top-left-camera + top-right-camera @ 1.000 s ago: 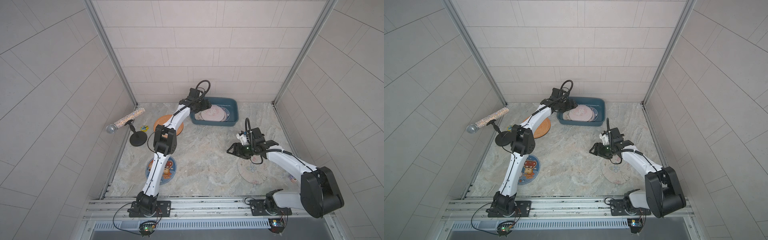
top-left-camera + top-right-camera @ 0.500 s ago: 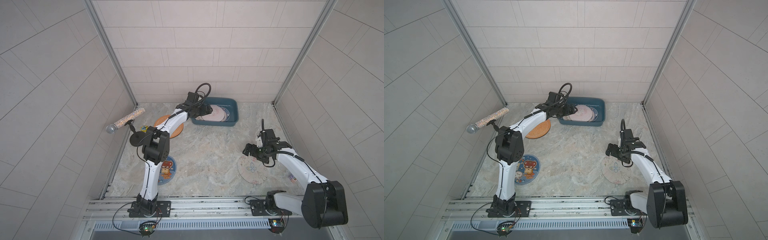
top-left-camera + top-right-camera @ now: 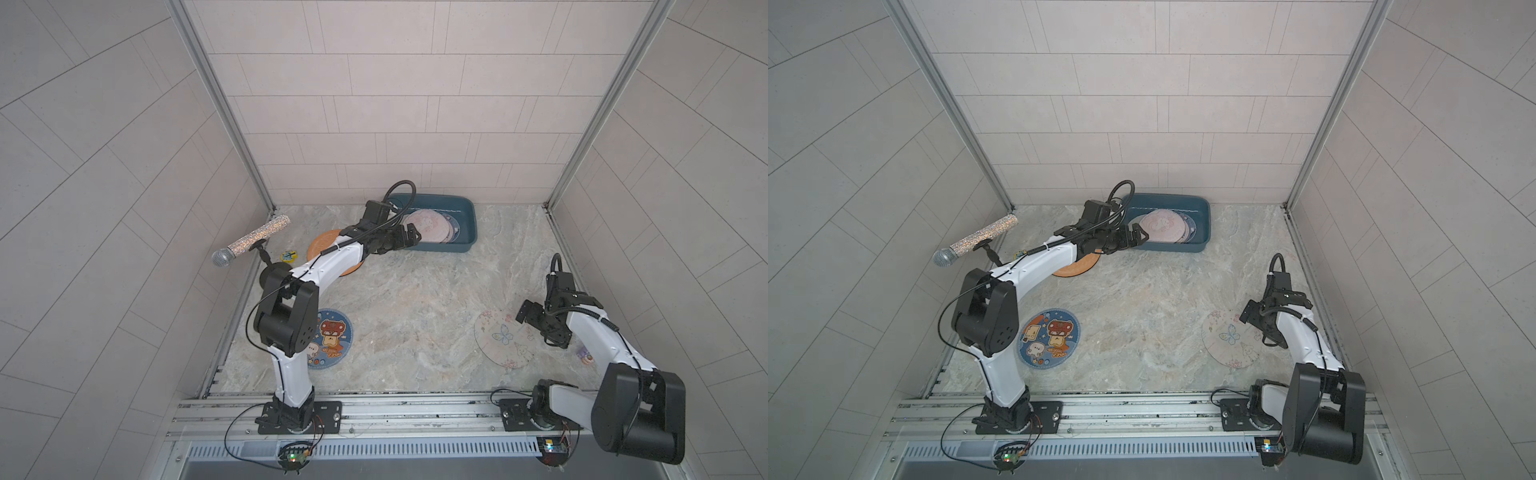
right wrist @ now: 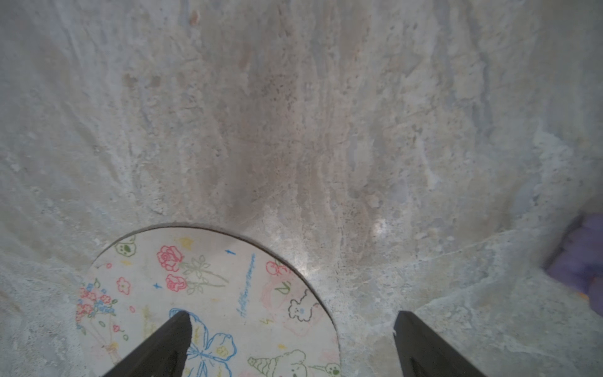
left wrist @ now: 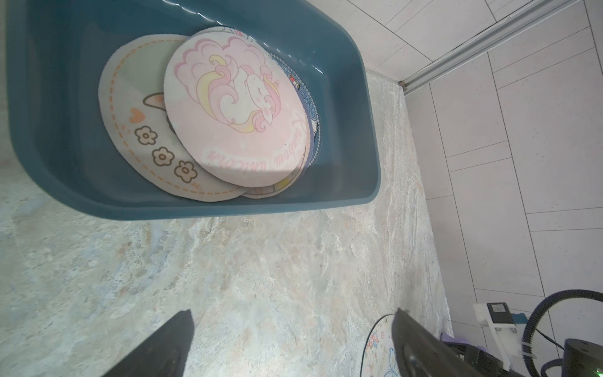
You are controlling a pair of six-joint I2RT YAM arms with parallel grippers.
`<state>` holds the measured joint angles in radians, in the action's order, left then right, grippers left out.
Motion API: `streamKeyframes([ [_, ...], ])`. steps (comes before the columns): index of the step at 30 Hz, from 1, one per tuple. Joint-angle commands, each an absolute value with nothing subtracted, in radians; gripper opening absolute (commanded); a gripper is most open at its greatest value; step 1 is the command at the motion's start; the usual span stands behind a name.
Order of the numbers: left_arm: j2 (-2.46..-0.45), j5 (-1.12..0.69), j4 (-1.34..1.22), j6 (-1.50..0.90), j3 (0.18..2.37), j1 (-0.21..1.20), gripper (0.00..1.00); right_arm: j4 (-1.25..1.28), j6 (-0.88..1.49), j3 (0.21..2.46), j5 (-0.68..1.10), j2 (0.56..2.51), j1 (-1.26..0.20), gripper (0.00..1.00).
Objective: Put the coasters into the storage box
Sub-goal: Move the coaster to the center of the board.
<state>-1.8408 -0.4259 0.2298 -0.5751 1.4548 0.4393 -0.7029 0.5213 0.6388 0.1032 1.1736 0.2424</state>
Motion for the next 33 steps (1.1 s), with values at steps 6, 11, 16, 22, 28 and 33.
streamKeyframes([
  [6, -1.744, -0.439, 0.182, -0.577, 1.363, 0.449, 1.00, -0.647, 0.566, 0.585, 0.161, 1.240, 0.271, 1.00],
  [11, -1.718, -0.437, 0.180, -0.579, 1.335, 0.451, 1.00, -0.613, 0.583, 0.554, 0.241, 1.282, 0.274, 1.00],
  [16, -1.701, -0.435, 0.178, -0.582, 1.325, 0.452, 1.00, -0.604, 0.594, 0.536, 0.298, 1.275, 0.274, 1.00],
  [22, -1.694, -0.433, 0.178, -0.585, 1.321, 0.463, 1.00, -0.571, 0.600, 0.503, 0.395, 1.268, 0.257, 1.00],
  [28, -1.689, -0.426, 0.181, -0.586, 1.315, 0.483, 1.00, -0.563, 0.602, 0.479, 0.416, 1.289, 0.211, 1.00],
  [33, -1.682, -0.421, 0.183, -0.587, 1.304, 0.495, 1.00, -0.544, 0.635, 0.472, 0.417, 1.288, 0.148, 1.00],
])
